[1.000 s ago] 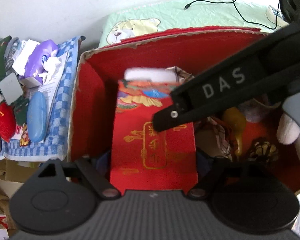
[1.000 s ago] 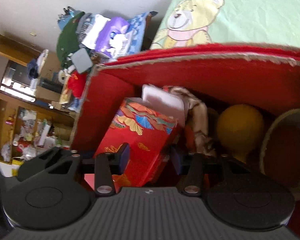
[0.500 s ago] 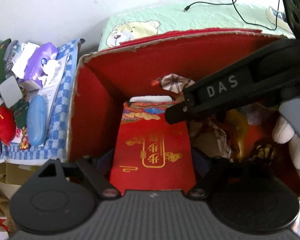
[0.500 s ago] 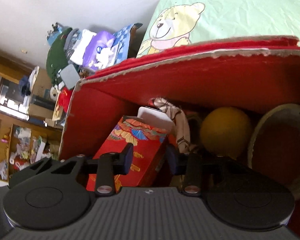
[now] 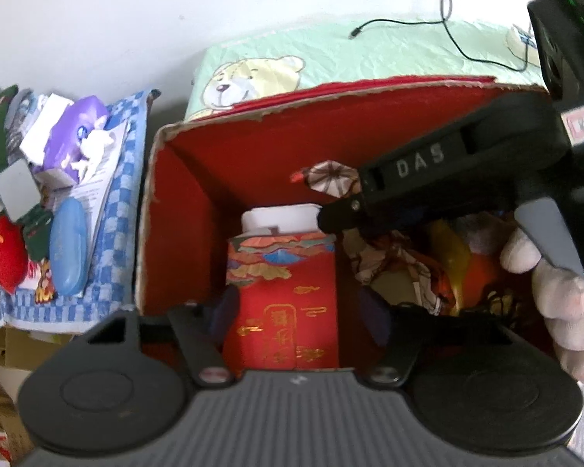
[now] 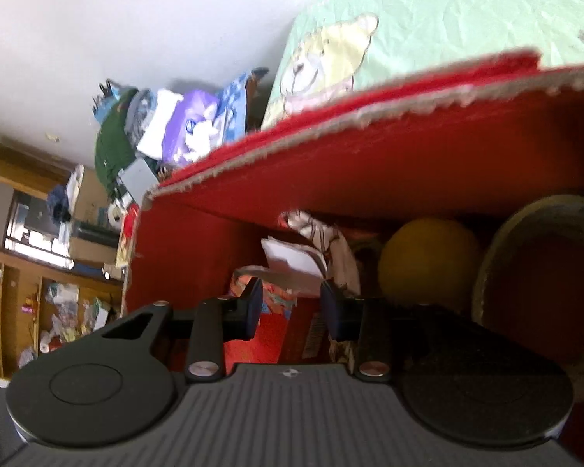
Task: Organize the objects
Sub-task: 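Lower the gift box into the red box with the left gripper, then open the left gripper to release the gift box inside the box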
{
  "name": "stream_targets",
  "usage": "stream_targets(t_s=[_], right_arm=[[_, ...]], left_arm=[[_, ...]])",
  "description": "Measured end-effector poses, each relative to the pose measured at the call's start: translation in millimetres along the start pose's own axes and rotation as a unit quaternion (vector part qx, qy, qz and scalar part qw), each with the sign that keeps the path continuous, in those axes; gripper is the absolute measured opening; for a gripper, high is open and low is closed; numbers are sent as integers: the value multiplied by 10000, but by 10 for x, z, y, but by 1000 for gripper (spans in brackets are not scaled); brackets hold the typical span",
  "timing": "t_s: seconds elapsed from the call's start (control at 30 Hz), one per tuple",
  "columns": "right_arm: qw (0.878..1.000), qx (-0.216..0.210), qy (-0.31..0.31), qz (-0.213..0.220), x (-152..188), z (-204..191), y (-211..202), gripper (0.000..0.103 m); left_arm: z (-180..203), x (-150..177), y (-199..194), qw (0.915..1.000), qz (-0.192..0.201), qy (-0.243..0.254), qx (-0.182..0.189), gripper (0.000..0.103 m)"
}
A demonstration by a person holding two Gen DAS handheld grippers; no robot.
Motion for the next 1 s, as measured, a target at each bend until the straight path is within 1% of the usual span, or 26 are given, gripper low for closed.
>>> stream_targets(t_s=[0.03, 0.23, 0.47, 0.53, 0.6, 0.7, 0.77, 0.87, 0.97, 1.0], right_arm=[[10000, 31, -8, 59, -2, 4, -10, 37], [9999, 138, 0, 83, -4, 3, -6, 37], [9997, 148, 105, 186, -3, 16, -36, 38], [9996, 134, 85, 254, -12, 0, -50, 38], [9994, 147, 88, 291, -20, -6, -62, 38], [9984, 447, -31, 347, -25, -40, -123, 37], [9957, 813, -100, 438, -20, -74, -220, 37], [9901, 1249, -83, 633, 59, -68, -396, 37], [9871, 1374, 13, 826, 211, 11, -550, 37], [9845, 1490, -18, 923, 263, 28, -580, 37]], left_arm=[[8, -9, 6, 10000, 16, 63, 10, 62], [83, -95, 101, 9996, 59, 234, 125, 61], [49, -126, 215, 9996, 50, 279, -38, 60], [29, -139, 199, 9996, 122, 253, 6, 60], [12, -157, 200, 9996, 141, 237, -67, 60], [3, -186, 200, 9995, 183, 240, -121, 60], [-1, -206, 205, 9992, 221, 267, -204, 61], [-29, -246, 219, 9985, 283, 323, -333, 62], [-59, -270, 238, 9978, 364, 374, -417, 65], [-59, -268, 250, 9976, 378, 388, -438, 66]])
Point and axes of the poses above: each gripper's, at about its wrist camera, not at the fingertips, and y roughly the way its jaws point, z to its right, x to its underside, the point moved 2 cm from there along y, roughly the way its jaws point, and after that the axes turned 13 degrees about x, right-handed, at the moved point
